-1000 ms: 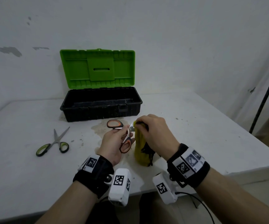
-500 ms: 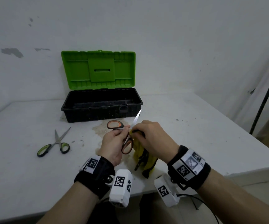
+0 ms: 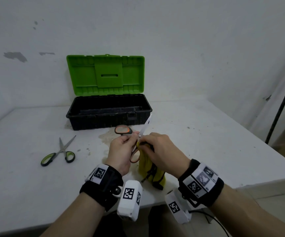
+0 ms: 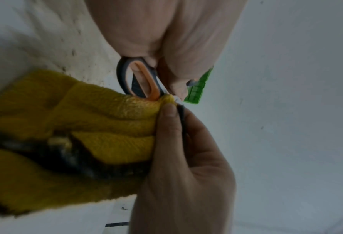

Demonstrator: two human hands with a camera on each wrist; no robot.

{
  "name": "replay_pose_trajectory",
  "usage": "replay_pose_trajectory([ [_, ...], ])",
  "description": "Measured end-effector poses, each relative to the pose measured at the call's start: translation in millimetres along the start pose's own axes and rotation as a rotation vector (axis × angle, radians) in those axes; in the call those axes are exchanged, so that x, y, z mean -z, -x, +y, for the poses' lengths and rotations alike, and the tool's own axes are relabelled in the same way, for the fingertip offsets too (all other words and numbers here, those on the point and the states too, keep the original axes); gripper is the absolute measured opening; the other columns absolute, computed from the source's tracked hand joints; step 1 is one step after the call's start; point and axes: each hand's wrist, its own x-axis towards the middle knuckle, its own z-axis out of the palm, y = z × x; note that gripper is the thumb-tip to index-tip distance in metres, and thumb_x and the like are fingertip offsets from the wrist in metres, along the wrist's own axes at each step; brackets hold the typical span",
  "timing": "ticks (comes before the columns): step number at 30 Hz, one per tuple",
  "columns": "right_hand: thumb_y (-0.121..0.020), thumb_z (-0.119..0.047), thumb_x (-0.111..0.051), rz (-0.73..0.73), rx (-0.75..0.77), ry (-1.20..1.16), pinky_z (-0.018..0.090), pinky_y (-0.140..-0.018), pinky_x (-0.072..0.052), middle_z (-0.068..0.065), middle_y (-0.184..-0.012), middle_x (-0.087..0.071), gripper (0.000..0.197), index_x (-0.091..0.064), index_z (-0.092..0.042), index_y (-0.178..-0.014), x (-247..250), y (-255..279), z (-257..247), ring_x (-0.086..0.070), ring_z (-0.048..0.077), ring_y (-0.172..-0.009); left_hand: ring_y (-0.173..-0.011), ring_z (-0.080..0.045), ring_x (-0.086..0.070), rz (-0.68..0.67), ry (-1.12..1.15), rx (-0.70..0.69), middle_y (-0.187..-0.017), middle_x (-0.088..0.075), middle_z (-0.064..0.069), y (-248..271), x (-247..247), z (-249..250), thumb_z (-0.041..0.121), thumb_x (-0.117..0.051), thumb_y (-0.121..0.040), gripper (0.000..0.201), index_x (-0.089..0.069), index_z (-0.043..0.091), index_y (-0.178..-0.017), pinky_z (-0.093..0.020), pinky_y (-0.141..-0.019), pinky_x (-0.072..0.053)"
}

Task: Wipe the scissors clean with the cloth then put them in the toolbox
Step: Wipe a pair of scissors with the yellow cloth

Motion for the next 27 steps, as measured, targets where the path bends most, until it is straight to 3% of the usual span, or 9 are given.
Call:
replay_pose_trajectory([
  [3,-0.093,-0.025,-0.06,-0.054,0.019,0.008,0.023,-0.075,-0.046,-0.004,-0.091,-0.068,0.013,-0.071,-0.024,-0.101,8,2,0,-0.06,0.012,-0.082,-0.077,-0.016,-0.073,0.042,-0.006,0.031,-0.093,-0.076,-0.014,-2,5,-2,0.012,-0.057,-0.1,0.015,-0.071,0.007,-0.102,-0.022,-0.066,-0.059],
  [6,-0.094,-0.026,-0.058,0.046,0.006,0.023,0.03,-0.076,-0.049,-0.001,-0.09,-0.067,0.015,-0.07,-0.019,-0.1,11,-5,2,-0.059,0.015,-0.083,-0.081,-0.019,-0.072,0.028,-0.012,0.072,-0.1,-0.075,-0.02,-1,6,-6,0.015,-0.057,-0.1,0.019,-0.071,0.004,-0.106,-0.024,-0.065,-0.058],
  [9,-0.094,-0.027,-0.056,0.041,-0.03,0.065,0.036,-0.077,-0.05,0.002,-0.091,-0.065,0.016,-0.069,-0.018,-0.1,4,-9,2,-0.059,0.02,-0.085,-0.078,-0.019,-0.073,-0.014,-0.014,0.089,-0.095,-0.075,-0.018,2,4,-7,0.016,-0.055,-0.102,0.023,-0.069,0.0,-0.109,-0.024,-0.062,-0.057],
  [15,-0.096,-0.024,-0.054,0.212,-0.177,0.097,0.033,-0.077,-0.047,0.003,-0.093,-0.064,0.016,-0.068,-0.016,-0.099,13,-18,13,-0.057,0.022,-0.086,-0.074,-0.018,-0.072,-0.006,0.047,0.096,-0.086,-0.075,-0.015,2,2,-2,0.011,-0.056,-0.101,0.017,-0.069,0.001,-0.106,-0.024,-0.067,-0.061],
  [18,-0.095,-0.024,-0.054,0.109,-0.078,0.062,0.034,-0.075,-0.049,0.002,-0.09,-0.064,0.016,-0.068,-0.017,-0.098,6,-12,4,-0.057,0.019,-0.082,-0.074,-0.017,-0.073,-0.019,0.02,0.078,-0.089,-0.075,-0.014,2,1,-1,0.013,-0.056,-0.101,0.017,-0.069,0.002,-0.104,-0.023,-0.063,-0.059],
  [21,-0.096,-0.025,-0.054,0.102,-0.112,0.072,0.036,-0.075,-0.049,0.002,-0.089,-0.063,0.017,-0.068,-0.016,-0.098,3,-10,3,-0.057,0.019,-0.082,-0.073,-0.015,-0.073,-0.038,0.014,0.075,-0.086,-0.076,-0.012,2,0,-1,0.012,-0.055,-0.101,0.017,-0.07,0.003,-0.102,-0.023,-0.062,-0.058],
  [24,-0.096,-0.024,-0.055,0.216,-0.179,0.081,0.034,-0.077,-0.048,0.002,-0.092,-0.063,0.015,-0.068,-0.016,-0.099,12,-14,10,-0.057,0.02,-0.084,-0.073,-0.016,-0.072,-0.037,0.035,0.082,-0.084,-0.075,-0.012,3,1,0,0.011,-0.056,-0.1,0.015,-0.07,0.004,-0.102,-0.024,-0.064,-0.06],
  [27,-0.093,-0.023,-0.059,0.145,-0.062,0.015,0.024,-0.073,-0.045,-0.002,-0.09,-0.067,0.012,-0.07,-0.019,-0.097,17,-10,2,-0.058,0.013,-0.081,-0.076,-0.018,-0.072,-0.042,0.001,0.029,-0.088,-0.076,-0.014,2,2,3,0.012,-0.056,-0.101,0.017,-0.071,0.004,-0.102,-0.023,-0.065,-0.059],
])
